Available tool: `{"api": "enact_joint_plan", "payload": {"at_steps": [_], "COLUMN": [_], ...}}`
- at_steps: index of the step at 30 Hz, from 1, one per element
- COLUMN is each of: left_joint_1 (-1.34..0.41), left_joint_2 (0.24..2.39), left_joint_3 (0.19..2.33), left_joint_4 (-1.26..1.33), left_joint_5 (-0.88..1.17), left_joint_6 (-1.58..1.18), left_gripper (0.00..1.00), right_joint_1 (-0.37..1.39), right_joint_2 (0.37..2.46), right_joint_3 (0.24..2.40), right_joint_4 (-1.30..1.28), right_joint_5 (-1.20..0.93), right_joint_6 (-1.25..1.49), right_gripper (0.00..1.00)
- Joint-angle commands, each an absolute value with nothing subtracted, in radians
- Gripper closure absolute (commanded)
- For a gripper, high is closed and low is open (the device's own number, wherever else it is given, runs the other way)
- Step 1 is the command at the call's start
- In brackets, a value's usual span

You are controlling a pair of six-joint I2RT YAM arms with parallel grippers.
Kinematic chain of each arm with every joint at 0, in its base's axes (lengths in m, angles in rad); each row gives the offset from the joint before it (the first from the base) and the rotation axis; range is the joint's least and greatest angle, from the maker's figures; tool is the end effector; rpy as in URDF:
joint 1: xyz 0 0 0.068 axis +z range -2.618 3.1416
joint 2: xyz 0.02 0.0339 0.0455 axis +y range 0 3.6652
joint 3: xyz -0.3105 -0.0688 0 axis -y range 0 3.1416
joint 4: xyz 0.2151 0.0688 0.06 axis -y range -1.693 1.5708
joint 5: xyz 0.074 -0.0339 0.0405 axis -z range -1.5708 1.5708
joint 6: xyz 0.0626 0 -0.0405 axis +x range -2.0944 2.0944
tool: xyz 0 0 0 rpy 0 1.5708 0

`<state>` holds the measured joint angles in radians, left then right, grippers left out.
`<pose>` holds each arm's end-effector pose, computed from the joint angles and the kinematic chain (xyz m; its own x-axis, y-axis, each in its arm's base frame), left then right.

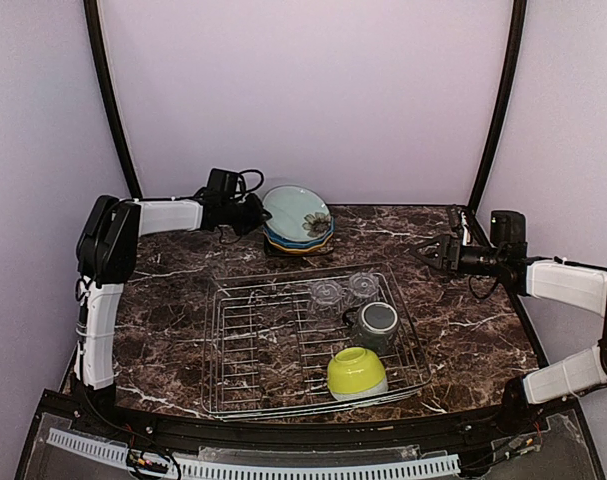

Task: Unload the mixed dishes from the dish rack
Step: Place the plate on the plate.

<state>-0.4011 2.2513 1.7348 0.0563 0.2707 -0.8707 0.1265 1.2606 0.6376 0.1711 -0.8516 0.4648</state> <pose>0.5020 -0.2311 0.2411 -0.7198 -0.4952 -0.4864 0.0718 0.6439 -0.7617 0.2307 0.0768 0.2821 -0.7254 0.2054 -0.6569 -0.4803 0.5326 0.6969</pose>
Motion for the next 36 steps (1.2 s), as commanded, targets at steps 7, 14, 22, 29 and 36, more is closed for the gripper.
{"api": "enact_joint_plan", "payload": {"at_steps": [7,14,22,29,36], "left_joint_1": [-0.396,-0.397,-0.401,-0.416,-0.425], "left_joint_2": [2.251,2.255,2.255,2.255,2.26], "left_joint_3": [1.819,1.862,1.923,1.949,1.966], "left_joint_4": [0.11,0.013,-0.151,-0.212,-0.236], "left_joint_5": [0.305,0.265,0.181,0.12,0.083], "left_joint_6": [-0.88,-0.807,-0.68,-0.6,-0.558], "left_gripper": [0.79,0.68,0.59,0.47,0.36], "right_joint_1": [0.13,0.13,0.13,0.13,0.13], "right_joint_2": [1.261,1.265,1.269,1.271,1.274], "right_joint_3": [0.643,0.644,0.644,0.645,0.647], "right_joint_4": [0.179,0.181,0.188,0.193,0.195], "right_joint_5": [-0.842,-0.841,-0.842,-0.845,-0.846], "right_joint_6": [0.451,0.45,0.456,0.46,0.463], "right_gripper": [0.01,0.01,0.01,0.01,0.01]}}
